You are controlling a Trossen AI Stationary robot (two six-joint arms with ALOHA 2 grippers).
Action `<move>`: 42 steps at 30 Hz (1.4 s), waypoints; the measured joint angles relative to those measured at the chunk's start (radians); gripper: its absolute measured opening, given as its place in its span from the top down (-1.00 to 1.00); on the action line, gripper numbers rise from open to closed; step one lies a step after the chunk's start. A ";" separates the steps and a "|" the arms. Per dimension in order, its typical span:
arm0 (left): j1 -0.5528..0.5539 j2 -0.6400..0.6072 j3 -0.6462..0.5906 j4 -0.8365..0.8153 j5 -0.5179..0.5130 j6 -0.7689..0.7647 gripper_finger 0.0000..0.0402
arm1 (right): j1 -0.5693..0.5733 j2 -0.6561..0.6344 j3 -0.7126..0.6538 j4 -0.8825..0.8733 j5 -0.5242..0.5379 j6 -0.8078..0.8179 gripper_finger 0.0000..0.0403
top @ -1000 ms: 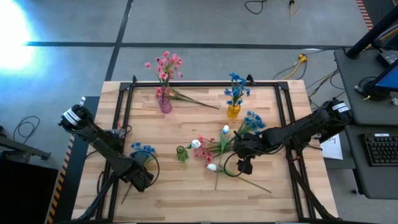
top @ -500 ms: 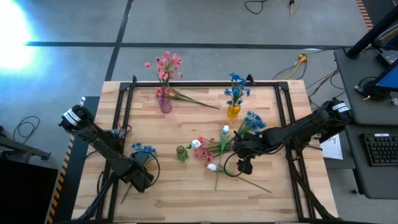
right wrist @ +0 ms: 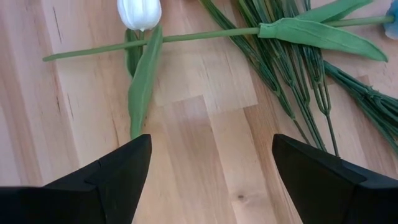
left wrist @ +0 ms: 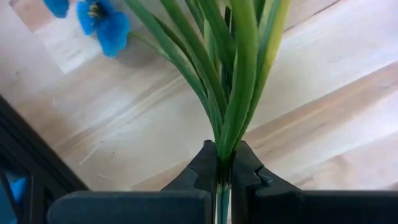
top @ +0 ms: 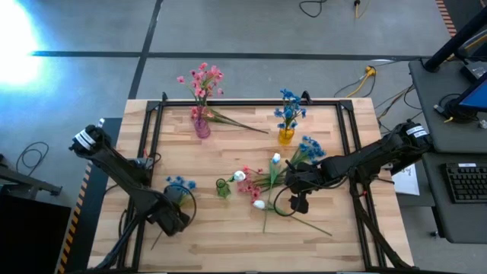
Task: Sort flowers into vase by color
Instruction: Put the left blue flowers into the yellow vase
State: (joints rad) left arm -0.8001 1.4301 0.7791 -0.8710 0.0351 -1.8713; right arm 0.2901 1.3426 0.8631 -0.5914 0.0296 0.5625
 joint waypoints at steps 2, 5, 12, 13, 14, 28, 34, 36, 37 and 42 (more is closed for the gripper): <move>0.000 -0.020 0.007 -0.015 -0.027 0.000 1.00 | 0.000 0.000 0.000 -0.001 0.000 -0.001 -0.61; 0.000 -0.060 0.011 -0.028 -0.081 0.001 1.00 | 0.000 0.000 0.000 0.000 0.000 -0.005 -0.61; -0.002 -0.159 0.011 -0.020 -0.295 0.064 1.00 | 0.000 0.000 0.000 0.002 0.024 -0.029 -0.61; -0.002 -0.172 0.011 -0.020 -0.332 0.076 1.00 | 0.000 0.000 0.000 0.003 0.025 -0.031 -0.61; -0.002 -0.186 0.011 -0.020 -0.368 0.087 1.00 | 0.000 0.000 0.000 0.005 0.025 -0.033 -0.61; -0.002 -0.322 0.011 -0.021 -0.782 0.292 1.00 | 0.000 0.000 0.000 0.050 0.033 -0.062 -0.61; -0.002 -0.345 0.011 -0.058 -0.849 0.325 1.00 | 0.000 0.000 0.000 0.051 0.035 -0.077 -0.61; -0.002 -0.349 0.011 -0.074 -0.861 0.325 1.00 | 0.000 0.000 0.000 0.051 0.035 -0.077 -0.61; -0.002 -0.350 0.011 -0.077 -0.868 0.325 1.00 | 0.000 0.000 0.000 0.051 0.037 -0.077 -0.61; -0.002 -0.352 0.011 -0.081 -0.936 0.377 1.00 | 0.000 0.000 0.000 0.054 0.051 -0.081 -0.61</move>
State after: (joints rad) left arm -0.8017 1.0779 0.7906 -0.9516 -0.9008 -1.4944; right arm 0.2901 1.3422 0.8631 -0.5376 0.0807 0.4810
